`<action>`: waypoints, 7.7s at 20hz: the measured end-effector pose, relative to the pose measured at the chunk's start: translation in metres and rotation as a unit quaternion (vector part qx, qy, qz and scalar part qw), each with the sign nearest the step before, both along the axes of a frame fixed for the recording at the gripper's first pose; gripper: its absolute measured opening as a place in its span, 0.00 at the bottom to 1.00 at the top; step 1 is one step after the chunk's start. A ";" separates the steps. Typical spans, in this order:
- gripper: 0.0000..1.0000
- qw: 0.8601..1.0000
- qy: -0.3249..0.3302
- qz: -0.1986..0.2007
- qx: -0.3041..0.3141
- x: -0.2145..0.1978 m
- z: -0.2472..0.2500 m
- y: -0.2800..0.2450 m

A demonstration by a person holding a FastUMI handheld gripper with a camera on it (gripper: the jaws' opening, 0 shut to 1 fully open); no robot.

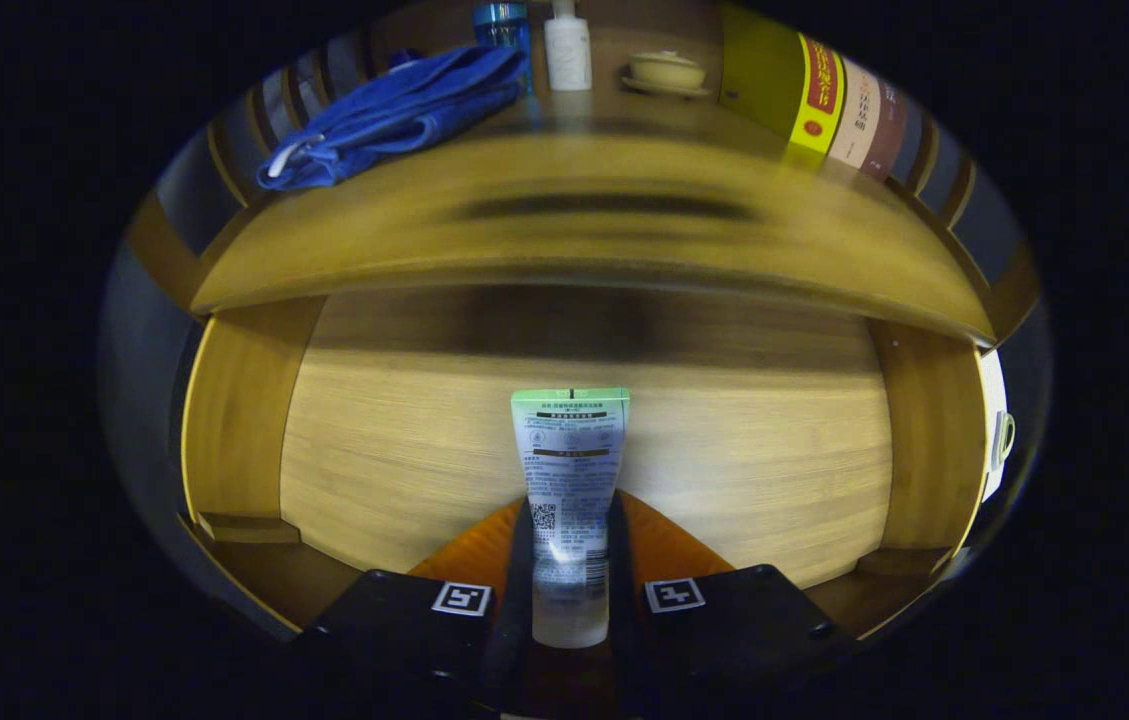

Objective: Pull open the drawer, take out the items inside it, and place them on the countertop above the cabinet.

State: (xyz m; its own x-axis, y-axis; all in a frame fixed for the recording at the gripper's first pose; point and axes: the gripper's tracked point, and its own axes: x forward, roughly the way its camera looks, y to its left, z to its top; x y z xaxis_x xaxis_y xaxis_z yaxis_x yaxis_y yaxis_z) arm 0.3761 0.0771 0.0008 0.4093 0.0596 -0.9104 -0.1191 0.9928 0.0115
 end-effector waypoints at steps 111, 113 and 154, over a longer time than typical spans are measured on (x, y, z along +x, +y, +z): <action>0.99 0.794 -0.598 -0.081 0.072 -0.114 0.217 -0.034; 0.99 0.789 -0.605 -0.093 0.061 -0.117 0.205 -0.038; 0.97 0.882 -0.471 -0.020 0.010 -0.082 0.018 -0.008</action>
State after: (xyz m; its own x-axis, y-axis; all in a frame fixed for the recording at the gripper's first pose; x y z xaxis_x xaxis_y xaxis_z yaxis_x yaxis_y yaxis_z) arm 0.2938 0.0690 0.0191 0.9857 0.0397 -0.1639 -0.0495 0.9972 -0.0559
